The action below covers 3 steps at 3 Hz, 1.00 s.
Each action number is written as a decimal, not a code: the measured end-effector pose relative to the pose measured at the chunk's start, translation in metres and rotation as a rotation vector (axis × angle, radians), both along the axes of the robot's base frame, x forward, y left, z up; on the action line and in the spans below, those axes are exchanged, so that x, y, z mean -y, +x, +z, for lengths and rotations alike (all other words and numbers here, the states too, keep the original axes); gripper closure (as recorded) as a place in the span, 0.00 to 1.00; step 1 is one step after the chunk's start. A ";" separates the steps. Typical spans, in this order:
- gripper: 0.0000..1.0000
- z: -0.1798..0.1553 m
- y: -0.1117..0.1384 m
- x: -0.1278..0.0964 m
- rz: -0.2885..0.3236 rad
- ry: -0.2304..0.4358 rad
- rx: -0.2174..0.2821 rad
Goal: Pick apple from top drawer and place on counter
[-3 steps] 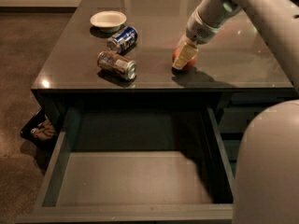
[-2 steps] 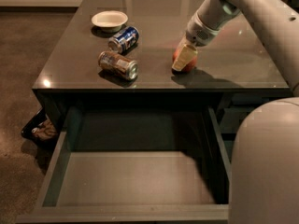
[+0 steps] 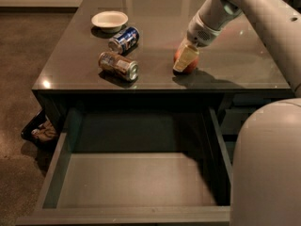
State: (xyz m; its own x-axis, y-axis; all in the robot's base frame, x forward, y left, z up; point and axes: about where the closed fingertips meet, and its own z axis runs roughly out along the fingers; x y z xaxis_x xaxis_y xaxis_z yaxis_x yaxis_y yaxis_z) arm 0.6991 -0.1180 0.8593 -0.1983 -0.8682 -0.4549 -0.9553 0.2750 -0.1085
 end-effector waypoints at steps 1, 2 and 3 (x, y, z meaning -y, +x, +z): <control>0.28 0.000 0.000 0.000 0.000 0.000 0.000; 0.04 0.000 0.000 0.000 0.000 0.000 0.000; 0.00 0.000 0.000 0.000 0.000 0.000 0.000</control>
Offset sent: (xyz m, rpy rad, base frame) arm 0.0000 0.0000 0.0000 0.0000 0.0000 0.0000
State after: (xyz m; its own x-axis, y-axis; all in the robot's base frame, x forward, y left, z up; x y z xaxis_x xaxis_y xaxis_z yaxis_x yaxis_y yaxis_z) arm 0.6991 -0.1180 0.8592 -0.1983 -0.8682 -0.4549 -0.9553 0.2750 -0.1084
